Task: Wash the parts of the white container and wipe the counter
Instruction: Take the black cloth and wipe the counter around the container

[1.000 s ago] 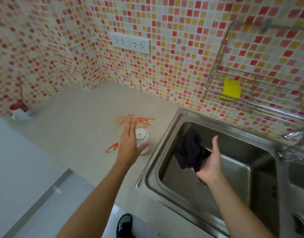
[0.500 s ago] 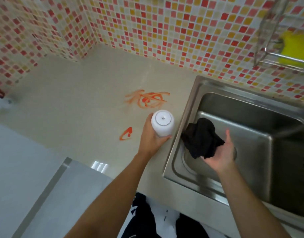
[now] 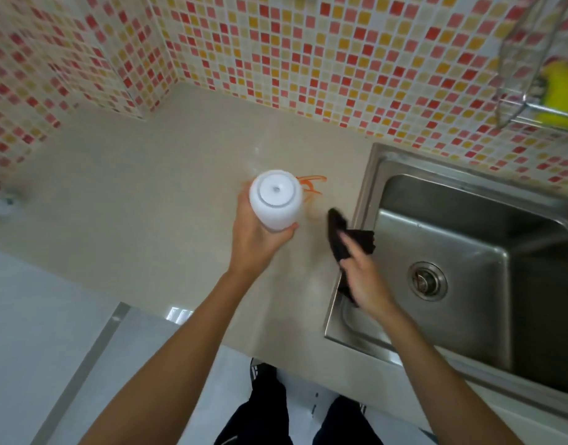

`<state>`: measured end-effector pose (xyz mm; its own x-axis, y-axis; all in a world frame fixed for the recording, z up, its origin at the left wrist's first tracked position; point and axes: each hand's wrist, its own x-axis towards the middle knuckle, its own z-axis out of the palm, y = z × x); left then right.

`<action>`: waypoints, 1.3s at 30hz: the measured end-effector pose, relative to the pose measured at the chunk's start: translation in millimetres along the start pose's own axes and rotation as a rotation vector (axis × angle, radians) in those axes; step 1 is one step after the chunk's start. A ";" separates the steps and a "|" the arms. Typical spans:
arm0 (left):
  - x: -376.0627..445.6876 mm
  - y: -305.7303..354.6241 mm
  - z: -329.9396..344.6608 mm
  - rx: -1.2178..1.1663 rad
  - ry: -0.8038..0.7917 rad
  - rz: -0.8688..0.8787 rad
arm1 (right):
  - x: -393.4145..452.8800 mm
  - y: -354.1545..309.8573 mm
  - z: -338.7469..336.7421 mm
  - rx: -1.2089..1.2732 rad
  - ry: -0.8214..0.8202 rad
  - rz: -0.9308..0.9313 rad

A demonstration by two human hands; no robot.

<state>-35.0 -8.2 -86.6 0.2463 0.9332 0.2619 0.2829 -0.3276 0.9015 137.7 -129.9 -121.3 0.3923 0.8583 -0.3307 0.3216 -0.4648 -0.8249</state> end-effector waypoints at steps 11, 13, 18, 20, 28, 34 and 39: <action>30.7 -38.3 -95.2 0.121 0.140 -0.122 | 9.6 26.2 88.5 -1.037 -0.002 -0.366; 31.5 -41.5 -101.0 0.115 0.164 -0.147 | -11.8 14.8 121.9 -0.981 -0.010 -0.416; 33.0 -54.6 -106.9 0.098 0.211 -0.216 | 41.0 -26.7 177.5 -1.000 -0.030 -0.557; 35.0 -59.4 -109.6 0.098 0.228 -0.237 | 80.3 -27.2 159.5 -1.049 0.044 -0.437; 52.4 -71.8 -109.9 0.075 0.218 -0.270 | -9.6 -11.5 176.9 -0.923 -0.023 -0.496; 61.0 -80.2 -101.9 0.112 0.202 -0.250 | 167.1 -32.3 120.0 -1.000 0.195 -0.253; 66.1 -81.2 -94.9 0.130 0.221 -0.264 | 59.2 -1.8 119.0 -0.967 0.216 -0.267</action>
<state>-129.7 94.1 -109.7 -0.0531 0.9928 0.1071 0.4289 -0.0742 0.9003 57.8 -52.5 -193.9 0.3220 0.9465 -0.0223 0.9407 -0.3225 -0.1054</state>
